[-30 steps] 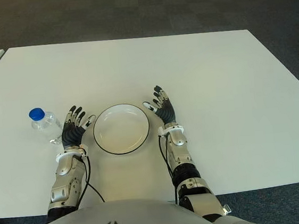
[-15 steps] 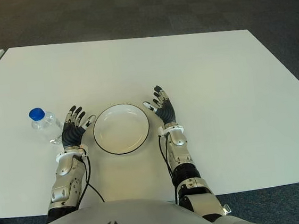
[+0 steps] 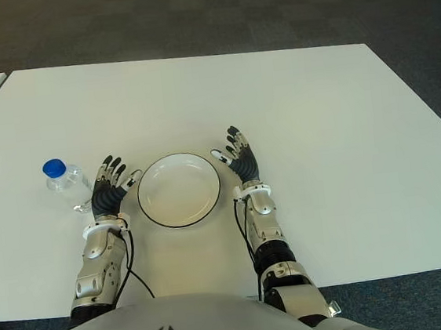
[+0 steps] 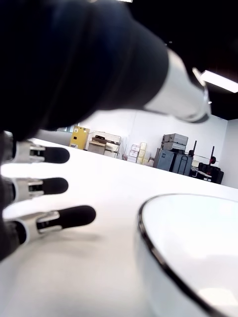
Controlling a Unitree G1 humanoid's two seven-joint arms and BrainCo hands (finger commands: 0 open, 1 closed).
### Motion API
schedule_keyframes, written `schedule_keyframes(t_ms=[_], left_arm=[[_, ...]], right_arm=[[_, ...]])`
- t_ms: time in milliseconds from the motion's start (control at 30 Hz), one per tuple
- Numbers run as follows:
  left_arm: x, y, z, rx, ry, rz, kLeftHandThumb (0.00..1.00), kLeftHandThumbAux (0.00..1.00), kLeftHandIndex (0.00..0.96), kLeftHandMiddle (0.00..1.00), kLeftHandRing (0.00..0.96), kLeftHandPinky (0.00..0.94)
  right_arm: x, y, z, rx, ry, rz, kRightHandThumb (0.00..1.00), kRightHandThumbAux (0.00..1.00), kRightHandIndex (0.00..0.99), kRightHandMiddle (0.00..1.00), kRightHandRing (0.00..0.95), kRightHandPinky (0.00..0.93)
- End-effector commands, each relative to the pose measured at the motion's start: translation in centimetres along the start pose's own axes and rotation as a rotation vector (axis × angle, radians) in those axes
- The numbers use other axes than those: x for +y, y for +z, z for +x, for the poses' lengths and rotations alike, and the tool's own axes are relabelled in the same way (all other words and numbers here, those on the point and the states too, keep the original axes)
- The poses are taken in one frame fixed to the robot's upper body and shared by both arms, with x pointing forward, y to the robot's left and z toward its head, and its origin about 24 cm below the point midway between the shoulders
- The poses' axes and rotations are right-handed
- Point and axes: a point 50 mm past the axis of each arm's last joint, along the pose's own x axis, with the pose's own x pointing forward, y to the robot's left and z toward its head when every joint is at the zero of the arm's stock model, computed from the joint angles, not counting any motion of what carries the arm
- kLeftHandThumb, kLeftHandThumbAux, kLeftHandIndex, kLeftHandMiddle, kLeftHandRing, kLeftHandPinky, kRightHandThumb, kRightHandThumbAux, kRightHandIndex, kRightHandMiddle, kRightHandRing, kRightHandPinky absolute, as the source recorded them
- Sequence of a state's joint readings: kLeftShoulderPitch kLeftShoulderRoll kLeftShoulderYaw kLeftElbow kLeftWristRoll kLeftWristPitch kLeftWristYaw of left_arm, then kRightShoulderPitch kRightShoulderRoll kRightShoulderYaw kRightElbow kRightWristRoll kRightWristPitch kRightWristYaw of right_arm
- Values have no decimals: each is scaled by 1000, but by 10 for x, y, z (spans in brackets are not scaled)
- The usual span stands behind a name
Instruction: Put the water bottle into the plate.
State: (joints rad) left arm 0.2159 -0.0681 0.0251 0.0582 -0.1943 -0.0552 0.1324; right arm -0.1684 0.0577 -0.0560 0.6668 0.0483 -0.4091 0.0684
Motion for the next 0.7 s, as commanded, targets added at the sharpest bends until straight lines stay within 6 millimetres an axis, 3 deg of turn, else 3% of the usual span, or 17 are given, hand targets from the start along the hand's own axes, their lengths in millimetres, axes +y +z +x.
schedule_keyframes(t_ms=[33, 500, 700], left_arm=[[-5, -9, -2, 47, 27, -24, 0, 888, 95, 109, 105, 144], [-4, -3, -1, -10, 21, 41, 0, 885, 89, 106, 100, 134], [-18, 25, -16, -160, -2, 74, 0, 901, 84, 107, 100, 138]], right_arm=[[-4, -22, -12, 113, -33, 12, 0, 713, 0, 0, 0, 36], [-3, -22, -11, 109, -30, 16, 0, 719, 0, 0, 0, 35], [-2, -21, -11, 102, -24, 20, 1, 719, 0, 0, 0, 33]])
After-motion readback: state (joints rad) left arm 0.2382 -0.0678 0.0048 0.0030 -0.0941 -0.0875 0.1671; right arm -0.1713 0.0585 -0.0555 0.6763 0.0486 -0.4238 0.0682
